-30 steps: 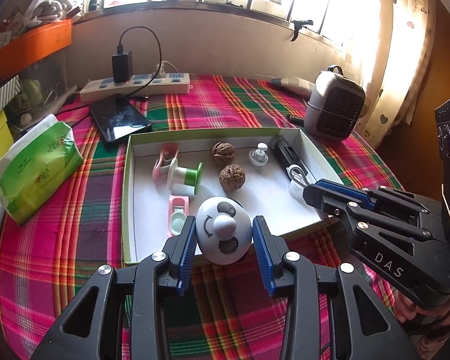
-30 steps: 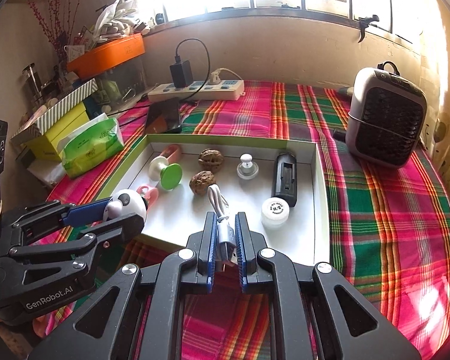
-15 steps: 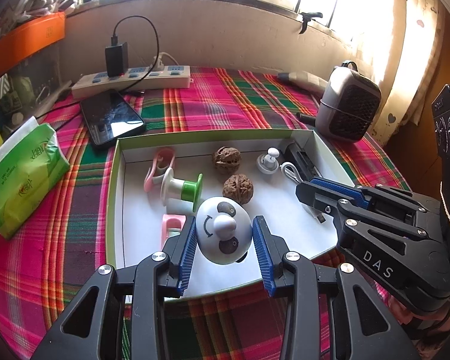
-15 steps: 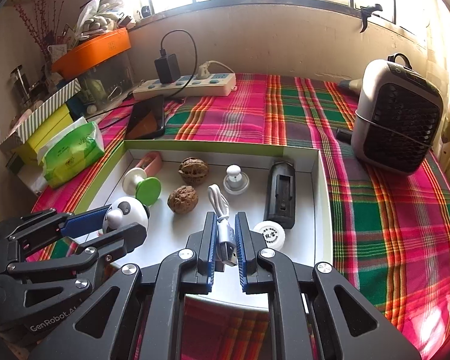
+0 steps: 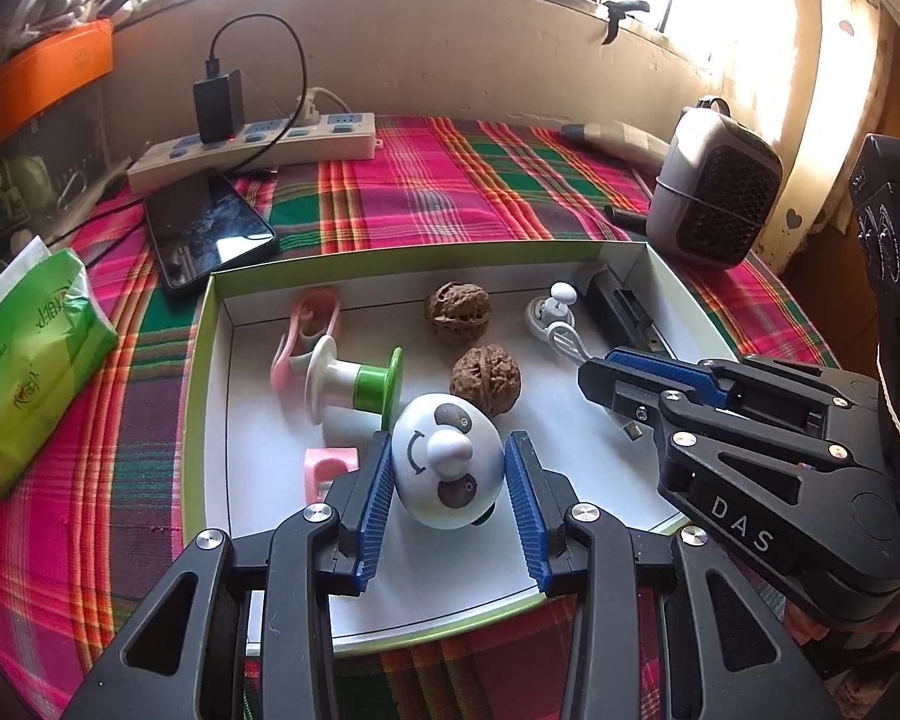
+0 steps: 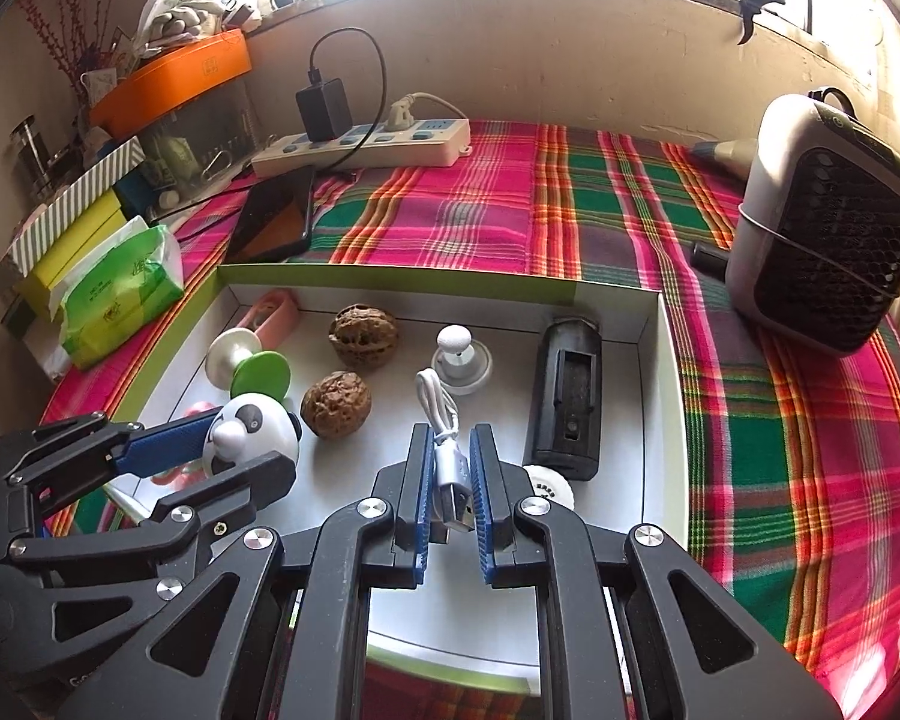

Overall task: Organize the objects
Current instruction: 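Carry the panda-face ball and white cable over the box with both tools, then open both tools to drop the ball and cable into the box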

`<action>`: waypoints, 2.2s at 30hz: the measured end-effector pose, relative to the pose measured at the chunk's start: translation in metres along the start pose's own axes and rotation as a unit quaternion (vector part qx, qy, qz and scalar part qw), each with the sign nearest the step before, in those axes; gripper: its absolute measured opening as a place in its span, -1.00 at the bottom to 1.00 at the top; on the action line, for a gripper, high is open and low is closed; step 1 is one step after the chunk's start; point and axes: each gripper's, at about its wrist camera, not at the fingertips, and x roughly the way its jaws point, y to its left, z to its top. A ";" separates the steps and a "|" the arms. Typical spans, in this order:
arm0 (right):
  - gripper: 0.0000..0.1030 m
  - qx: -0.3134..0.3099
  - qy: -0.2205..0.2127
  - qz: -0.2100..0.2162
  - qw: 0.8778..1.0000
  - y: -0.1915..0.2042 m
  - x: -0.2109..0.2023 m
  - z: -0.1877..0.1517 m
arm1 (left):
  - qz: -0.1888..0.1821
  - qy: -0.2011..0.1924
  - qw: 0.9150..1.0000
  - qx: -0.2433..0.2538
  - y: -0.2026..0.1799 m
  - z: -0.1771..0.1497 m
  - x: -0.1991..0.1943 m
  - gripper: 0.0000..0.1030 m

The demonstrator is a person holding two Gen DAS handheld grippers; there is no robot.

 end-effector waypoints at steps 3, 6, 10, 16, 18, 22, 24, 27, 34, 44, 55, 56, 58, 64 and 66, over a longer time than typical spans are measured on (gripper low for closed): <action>-0.74 -0.002 0.003 0.002 1.000 0.001 0.003 0.000 | 0.003 -0.001 1.000 0.004 -0.001 0.001 0.000 -0.31; -0.74 -0.001 0.002 0.002 1.000 0.000 0.005 0.000 | 0.005 -0.002 1.000 0.005 -0.001 0.001 0.001 -0.40; -0.74 -0.004 0.002 0.000 1.000 0.000 0.007 0.000 | 0.003 0.000 1.000 0.004 -0.001 0.002 0.002 -0.42; -0.74 -0.005 0.000 -0.001 1.000 0.000 0.008 0.001 | 0.003 0.000 1.000 0.004 -0.001 0.002 0.002 -0.42; -0.74 -0.004 0.000 0.000 1.000 0.000 0.008 0.001 | 0.002 0.000 1.000 0.004 -0.001 0.002 0.002 -0.42; -0.74 -0.002 0.000 0.002 1.000 0.000 0.008 0.001 | 0.003 0.000 1.000 0.004 -0.001 0.002 0.002 -0.42; -0.74 -0.001 -0.001 0.003 1.000 0.000 0.007 0.001 | 0.003 0.000 1.000 0.005 -0.001 0.002 0.002 -0.42; -0.74 0.000 -0.001 0.004 1.000 0.001 0.007 0.001 | 0.003 0.000 1.000 0.004 -0.001 0.002 0.002 -0.42; -0.74 0.002 -0.006 0.004 1.000 0.003 0.004 0.000 | 0.009 0.000 1.000 0.003 0.001 0.001 0.000 -0.42; -0.50 0.004 -0.011 0.001 1.000 0.007 -0.004 -0.002 | 0.024 -0.012 1.000 -0.002 0.004 -0.001 -0.011 -0.42; -0.17 0.009 -0.025 -0.004 1.000 0.010 -0.020 -0.006 | 0.033 -0.024 0.999 -0.005 0.003 -0.007 -0.026 -0.42; -0.17 0.008 -0.027 -0.004 1.000 0.011 -0.021 -0.006 | 0.034 -0.025 0.999 -0.006 0.003 -0.008 -0.028 -0.42; -0.17 0.007 -0.030 -0.006 1.000 0.013 -0.025 -0.007 | 0.037 -0.028 0.999 -0.006 0.002 -0.009 -0.031 -0.42; -0.17 0.013 -0.042 -0.012 0.999 0.016 -0.038 -0.014 | 0.045 -0.038 0.998 -0.010 0.001 -0.017 -0.045 -0.42; -0.17 0.013 -0.044 -0.016 0.999 0.017 -0.042 -0.018 | 0.050 -0.044 0.998 -0.009 0.000 -0.021 -0.051 -0.42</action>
